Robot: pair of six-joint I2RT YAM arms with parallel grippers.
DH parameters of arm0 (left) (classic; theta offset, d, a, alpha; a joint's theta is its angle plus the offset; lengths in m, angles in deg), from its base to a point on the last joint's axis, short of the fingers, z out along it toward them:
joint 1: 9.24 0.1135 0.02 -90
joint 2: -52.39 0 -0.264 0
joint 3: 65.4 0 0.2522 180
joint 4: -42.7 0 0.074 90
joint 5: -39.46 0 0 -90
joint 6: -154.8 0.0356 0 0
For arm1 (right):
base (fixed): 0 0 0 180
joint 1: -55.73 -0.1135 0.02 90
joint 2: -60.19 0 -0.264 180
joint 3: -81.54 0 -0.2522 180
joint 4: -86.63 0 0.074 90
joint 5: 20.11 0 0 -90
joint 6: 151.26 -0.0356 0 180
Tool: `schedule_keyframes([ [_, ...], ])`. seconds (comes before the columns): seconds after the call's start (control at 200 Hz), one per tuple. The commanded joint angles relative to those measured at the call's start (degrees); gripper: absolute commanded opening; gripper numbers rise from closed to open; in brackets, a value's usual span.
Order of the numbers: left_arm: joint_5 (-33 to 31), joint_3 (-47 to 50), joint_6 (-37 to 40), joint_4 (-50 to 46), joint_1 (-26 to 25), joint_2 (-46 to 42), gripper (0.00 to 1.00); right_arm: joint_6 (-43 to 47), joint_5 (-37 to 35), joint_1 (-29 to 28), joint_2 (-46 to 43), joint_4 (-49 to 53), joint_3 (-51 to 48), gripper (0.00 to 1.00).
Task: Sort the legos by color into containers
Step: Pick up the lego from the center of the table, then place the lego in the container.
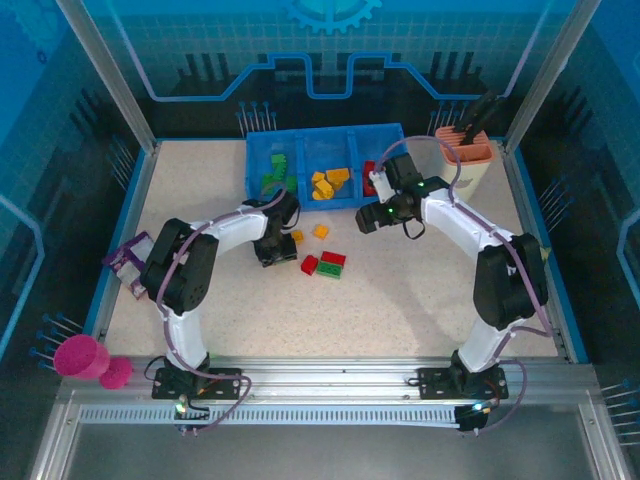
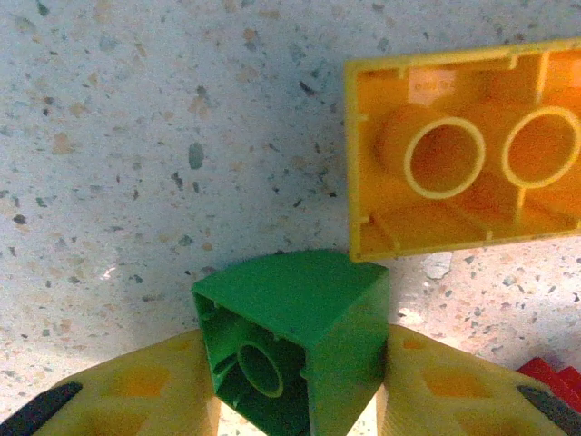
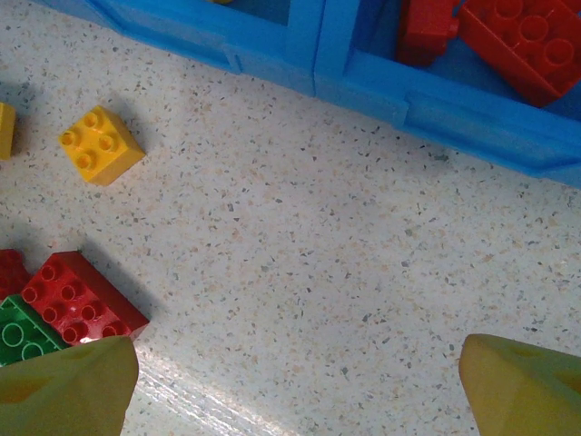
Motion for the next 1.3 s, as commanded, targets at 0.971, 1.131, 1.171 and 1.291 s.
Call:
schedule_keyframes([
  [0.971,-7.44,-74.71,3.78,-15.42,13.14,37.37,0.41,-0.07,3.16,-5.50,0.37,1.22,2.89,0.94],
  [1.131,-6.43,-76.35,2.89,-14.22,13.96,38.72,0.44,0.52,2.78,-6.61,0.80,2.19,2.81,0.95],
  [1.171,-6.22,-75.66,2.89,-13.70,14.04,38.37,0.46,0.74,2.77,-6.81,0.89,2.28,2.71,0.95],
  [1.291,-5.26,-74.57,3.06,-12.92,14.06,37.60,0.51,1.54,2.65,-7.37,1.53,2.76,3.05,0.95],
])
